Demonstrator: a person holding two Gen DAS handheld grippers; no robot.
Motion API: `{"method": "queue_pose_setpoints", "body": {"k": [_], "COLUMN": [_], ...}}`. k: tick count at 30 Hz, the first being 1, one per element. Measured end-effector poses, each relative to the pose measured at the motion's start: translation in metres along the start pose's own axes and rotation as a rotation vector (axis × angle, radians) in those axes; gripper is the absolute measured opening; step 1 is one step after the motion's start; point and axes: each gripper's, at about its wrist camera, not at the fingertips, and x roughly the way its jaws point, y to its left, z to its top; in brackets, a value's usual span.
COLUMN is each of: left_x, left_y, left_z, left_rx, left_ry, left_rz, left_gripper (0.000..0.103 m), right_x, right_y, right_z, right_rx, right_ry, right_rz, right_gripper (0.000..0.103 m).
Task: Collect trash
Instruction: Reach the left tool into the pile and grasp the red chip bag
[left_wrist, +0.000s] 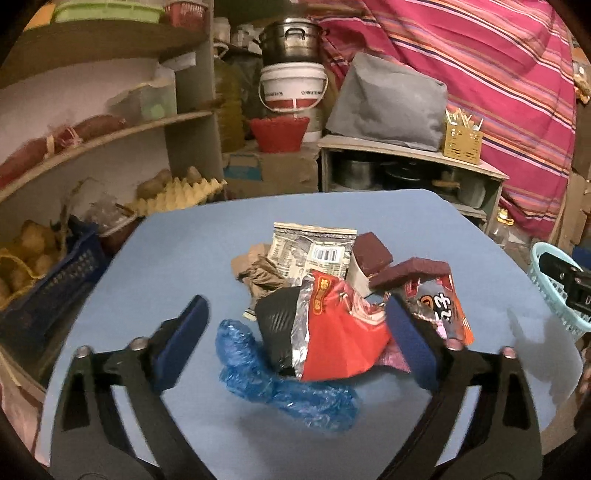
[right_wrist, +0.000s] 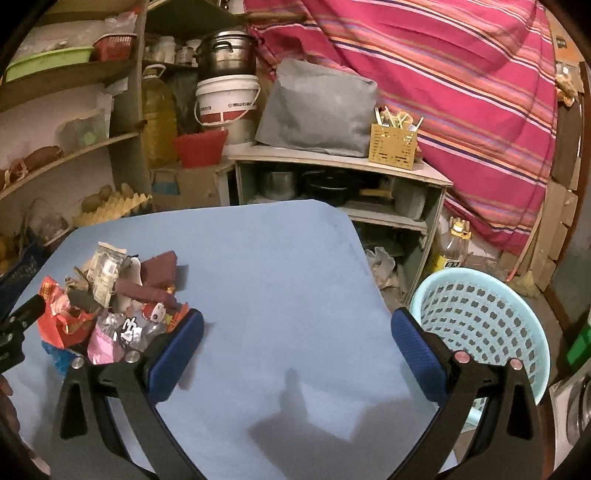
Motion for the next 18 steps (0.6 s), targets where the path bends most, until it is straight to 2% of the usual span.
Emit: {"method": "queue_pose_setpoints", "body": {"k": [2, 7, 9, 12, 14, 18], "left_x": [0.008, 0.028, 0.034, 0.037, 0.038, 0.031], "left_y": [0.002, -0.005, -0.011, -0.016, -0.014, -0.012], "left_z": [0.001, -0.001, -0.004, -0.009, -0.012, -0.018], "left_rx": [-0.014, 0.000, 0.020, 0.043, 0.037, 0.033], "left_ry": [0.025, 0.075, 0.094, 0.105, 0.122, 0.127], "left_rz": [-0.024, -0.076, -0.092, -0.106, -0.127, -0.129], "left_gripper": [0.079, 0.078, 0.073, 0.057, 0.038, 0.030], "right_x": [0.001, 0.004, 0.005, 0.006, 0.009, 0.015], "right_y": [0.002, 0.005, 0.008, 0.010, 0.010, 0.010], "right_z": [0.000, 0.002, 0.002, 0.002, 0.001, -0.005], "right_rx": [-0.002, 0.008, 0.000, -0.011, -0.016, -0.021], "right_ry": [-0.001, 0.007, 0.007, 0.008, 0.014, 0.037], "right_rz": [0.002, 0.016, 0.013, 0.002, -0.007, -0.021], "right_gripper": [0.099, 0.099, 0.099, 0.099, 0.099, 0.099]}}
